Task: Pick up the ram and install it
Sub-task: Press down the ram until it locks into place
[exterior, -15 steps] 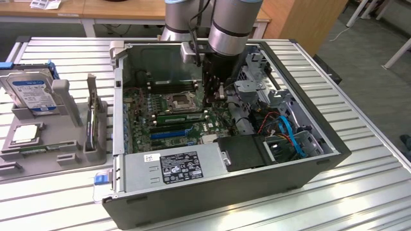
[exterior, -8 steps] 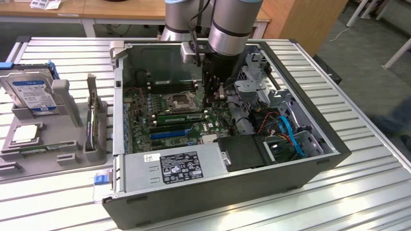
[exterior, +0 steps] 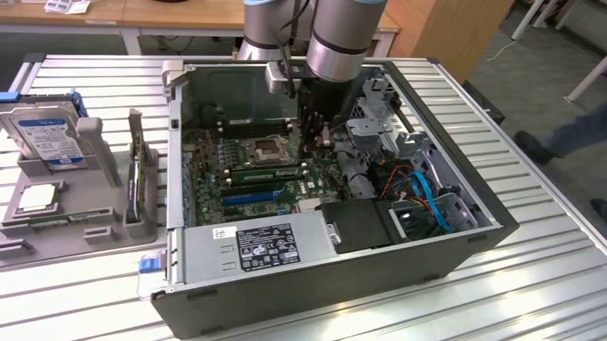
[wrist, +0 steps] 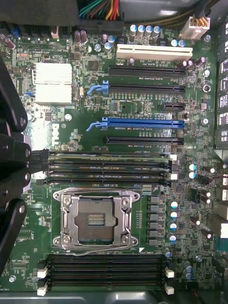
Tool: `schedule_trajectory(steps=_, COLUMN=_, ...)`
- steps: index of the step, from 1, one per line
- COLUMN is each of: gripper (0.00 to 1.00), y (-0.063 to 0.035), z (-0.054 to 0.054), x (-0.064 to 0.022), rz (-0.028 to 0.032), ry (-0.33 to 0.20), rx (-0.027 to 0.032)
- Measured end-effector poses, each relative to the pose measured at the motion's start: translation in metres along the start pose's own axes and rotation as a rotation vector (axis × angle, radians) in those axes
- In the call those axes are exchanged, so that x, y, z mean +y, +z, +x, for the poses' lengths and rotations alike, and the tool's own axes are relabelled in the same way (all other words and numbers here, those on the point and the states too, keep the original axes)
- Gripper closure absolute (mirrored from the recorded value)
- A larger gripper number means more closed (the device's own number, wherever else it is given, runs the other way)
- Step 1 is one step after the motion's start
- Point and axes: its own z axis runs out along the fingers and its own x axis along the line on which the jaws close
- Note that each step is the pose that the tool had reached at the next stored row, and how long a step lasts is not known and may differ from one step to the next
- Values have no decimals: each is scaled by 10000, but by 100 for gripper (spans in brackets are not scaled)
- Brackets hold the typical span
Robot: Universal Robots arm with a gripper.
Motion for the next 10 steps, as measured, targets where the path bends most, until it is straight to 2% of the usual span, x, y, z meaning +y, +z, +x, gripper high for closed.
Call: schedule_trajectory(steps=10, gripper=90, y=10, z=0, x=180, rz=4, ry=-1, rx=-1)
